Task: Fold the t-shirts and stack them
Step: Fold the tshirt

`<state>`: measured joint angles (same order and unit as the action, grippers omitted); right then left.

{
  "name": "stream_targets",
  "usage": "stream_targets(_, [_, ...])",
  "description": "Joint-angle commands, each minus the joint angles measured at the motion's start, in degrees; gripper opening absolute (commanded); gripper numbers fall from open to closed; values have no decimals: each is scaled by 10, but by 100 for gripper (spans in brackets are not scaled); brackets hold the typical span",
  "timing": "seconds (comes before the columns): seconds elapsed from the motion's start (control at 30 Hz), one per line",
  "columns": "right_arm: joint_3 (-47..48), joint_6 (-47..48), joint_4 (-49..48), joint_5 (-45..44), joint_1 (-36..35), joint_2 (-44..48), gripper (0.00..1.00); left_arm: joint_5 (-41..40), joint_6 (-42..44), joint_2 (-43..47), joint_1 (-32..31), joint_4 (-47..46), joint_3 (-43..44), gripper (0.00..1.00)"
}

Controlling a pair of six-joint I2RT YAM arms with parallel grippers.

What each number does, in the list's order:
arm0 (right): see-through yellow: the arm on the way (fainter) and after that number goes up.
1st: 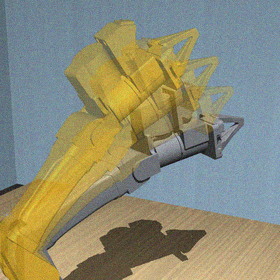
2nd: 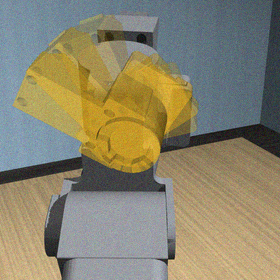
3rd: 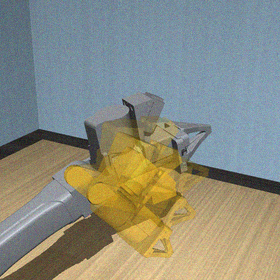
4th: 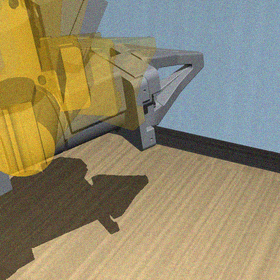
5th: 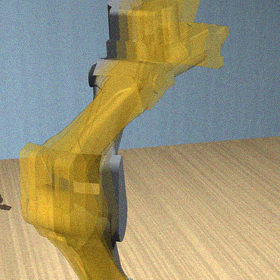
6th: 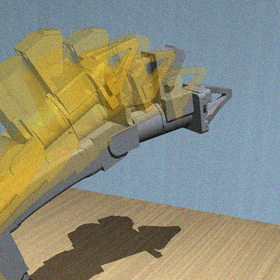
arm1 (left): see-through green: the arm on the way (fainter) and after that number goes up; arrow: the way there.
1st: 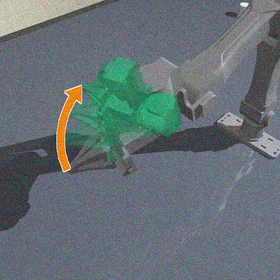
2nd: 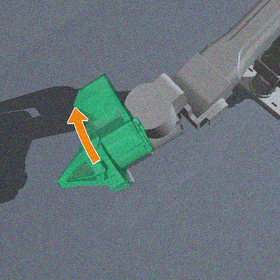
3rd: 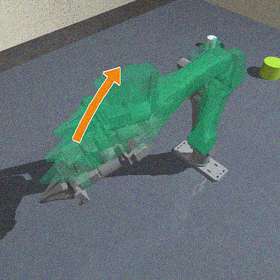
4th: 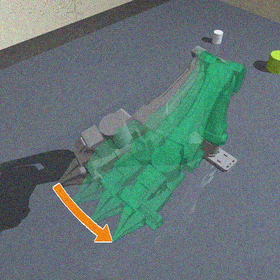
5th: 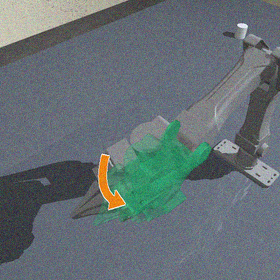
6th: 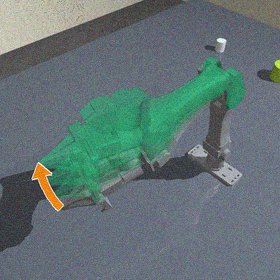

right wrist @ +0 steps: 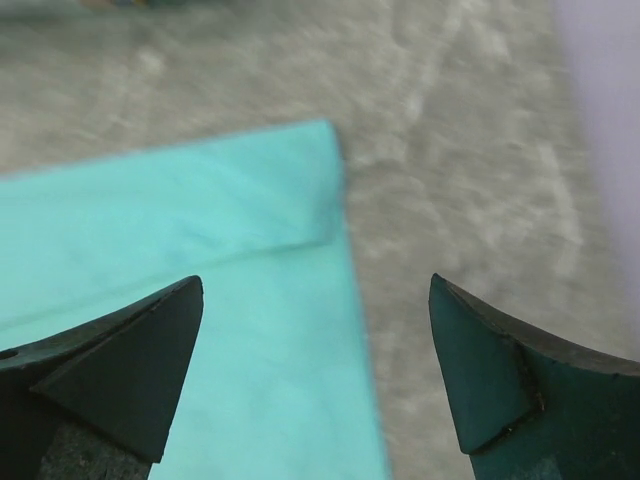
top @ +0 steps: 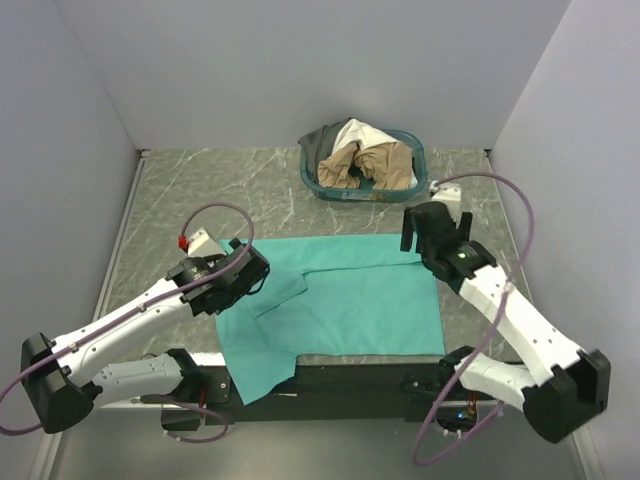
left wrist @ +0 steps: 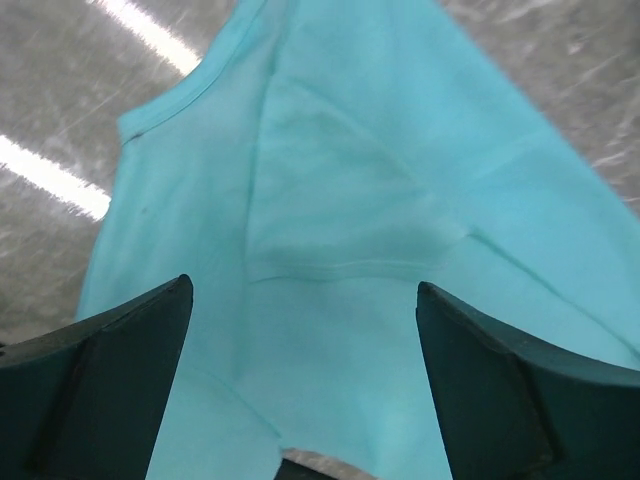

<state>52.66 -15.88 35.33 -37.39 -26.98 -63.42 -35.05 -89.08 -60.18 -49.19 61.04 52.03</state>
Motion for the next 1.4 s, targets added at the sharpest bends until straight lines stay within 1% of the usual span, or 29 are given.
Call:
stream_targets(0.0, [-17,-56,-98,152,44,56,100,-46,63,-5,15,-49,40,100])
stream_targets(0.03, [-26,-67,-116,226,54,68,100,-35,84,-15,27,-87,44,100])
stream_targets(0.07, [-40,-80,-134,259,74,70,100,-23,104,-21,57,-107,44,99])
stream_targets(0.1, [-46,-85,-162,285,82,69,100,-7,146,-27,79,-128,42,100])
stream_targets(0.13, [-48,-86,-174,311,88,54,100,46,173,-41,100,-186,39,99])
stream_targets(0.17, [-42,-93,-180,338,95,42,100,72,196,-49,123,-211,35,99])
stream_targets(0.2, [-34,-95,-174,350,108,24,100,93,232,-59,162,-238,28,99])
stream_targets(0.23, [-23,-95,-166,361,117,-19,100,123,246,-83,177,-274,26,100])
stream_targets(0.27, [0,-99,-157,388,126,-44,100,132,260,-98,202,-286,30,99])
stream_targets(0.3, [12,-101,-140,404,147,-96,100,144,268,-113,212,-293,34,99])
stream_targets(0.33, [23,-102,-134,421,159,-121,95,150,273,-147,221,-297,40,100])
stream_targets(0.4, [37,-109,-140,453,178,-184,93,162,284,-179,239,-307,58,99])
stream_targets(0.43, [36,-109,-148,462,191,-201,91,166,288,-208,243,-312,61,100])
stream_targets(0.5, [38,-105,-159,465,199,-247,91,180,302,-233,257,-336,70,99])
stream_targets(0.6, [37,-90,-176,463,203,-288,90,184,315,-280,277,-353,83,99])
stream_targets(0.8, [44,-82,-159,400,205,-335,90,186,333,-374,322,-361,106,99])
stream_targets(0.87, [55,-75,-149,375,205,-348,90,201,338,-398,345,-354,124,99])
stream_targets(0.93, [67,-63,-141,376,207,-368,84,219,341,-430,356,-357,136,98])
stream_targets(1.03, [90,-46,-132,375,207,-382,84,221,350,-466,364,-362,161,98])
stream_targets(1.23, [130,-32,-141,408,207,-404,85,201,361,-544,370,-340,249,98])
stream_targets(1.37, [141,-36,-164,427,207,-416,85,191,370,-596,385,-315,335,98])
